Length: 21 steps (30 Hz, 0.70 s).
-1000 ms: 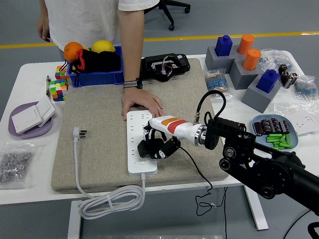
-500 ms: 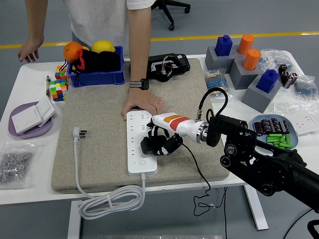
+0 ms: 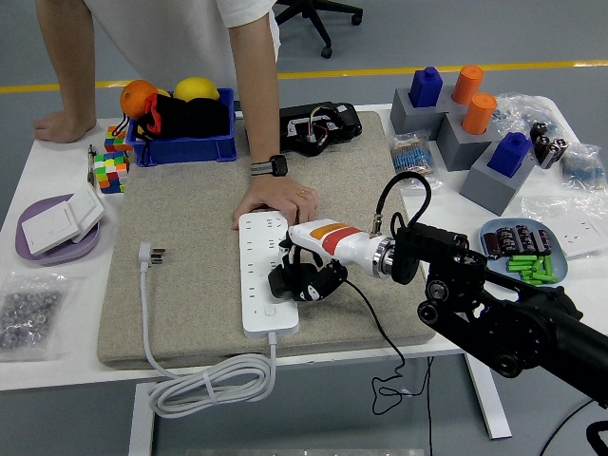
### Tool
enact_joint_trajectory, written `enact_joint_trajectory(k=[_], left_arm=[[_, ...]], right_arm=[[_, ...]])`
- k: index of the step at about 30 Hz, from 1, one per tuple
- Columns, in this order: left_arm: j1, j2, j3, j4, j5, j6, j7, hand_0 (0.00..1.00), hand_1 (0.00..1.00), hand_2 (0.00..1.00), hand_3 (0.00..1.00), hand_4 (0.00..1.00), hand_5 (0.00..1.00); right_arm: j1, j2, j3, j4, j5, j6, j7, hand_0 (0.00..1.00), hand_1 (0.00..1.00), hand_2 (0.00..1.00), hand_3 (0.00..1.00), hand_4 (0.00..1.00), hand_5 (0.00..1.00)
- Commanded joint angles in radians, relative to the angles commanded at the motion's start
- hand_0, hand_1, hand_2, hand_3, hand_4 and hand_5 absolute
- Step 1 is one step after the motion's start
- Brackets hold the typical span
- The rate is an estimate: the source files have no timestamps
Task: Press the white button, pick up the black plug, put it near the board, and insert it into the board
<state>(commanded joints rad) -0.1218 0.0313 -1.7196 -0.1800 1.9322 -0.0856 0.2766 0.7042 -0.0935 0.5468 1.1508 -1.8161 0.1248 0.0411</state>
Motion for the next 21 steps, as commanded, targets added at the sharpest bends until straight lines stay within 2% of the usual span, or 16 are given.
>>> enact_joint_trajectory(k=[7,21], left_arm=[[0.000,0.001,0.002,0.000,-0.001,0.000,0.000,0.787,0.736,0.702,0.767,0.538,0.473],[0.003,0.005,0.002,0.000,0.006,-0.003,0.001,0.787,0.736,0.702,0.766,0.538,0.473]], right_arm=[[0.034,-0.002,-0.029,-0.001,-0.022,-0.006,0.001,0.265,0.396,0.393,0.435,0.792,0.002],[0.096,0.025,-0.098,-0.004,-0.046,-0.007,-0.017,0.261,0.397,0.393,0.434,0.793,0.002]])
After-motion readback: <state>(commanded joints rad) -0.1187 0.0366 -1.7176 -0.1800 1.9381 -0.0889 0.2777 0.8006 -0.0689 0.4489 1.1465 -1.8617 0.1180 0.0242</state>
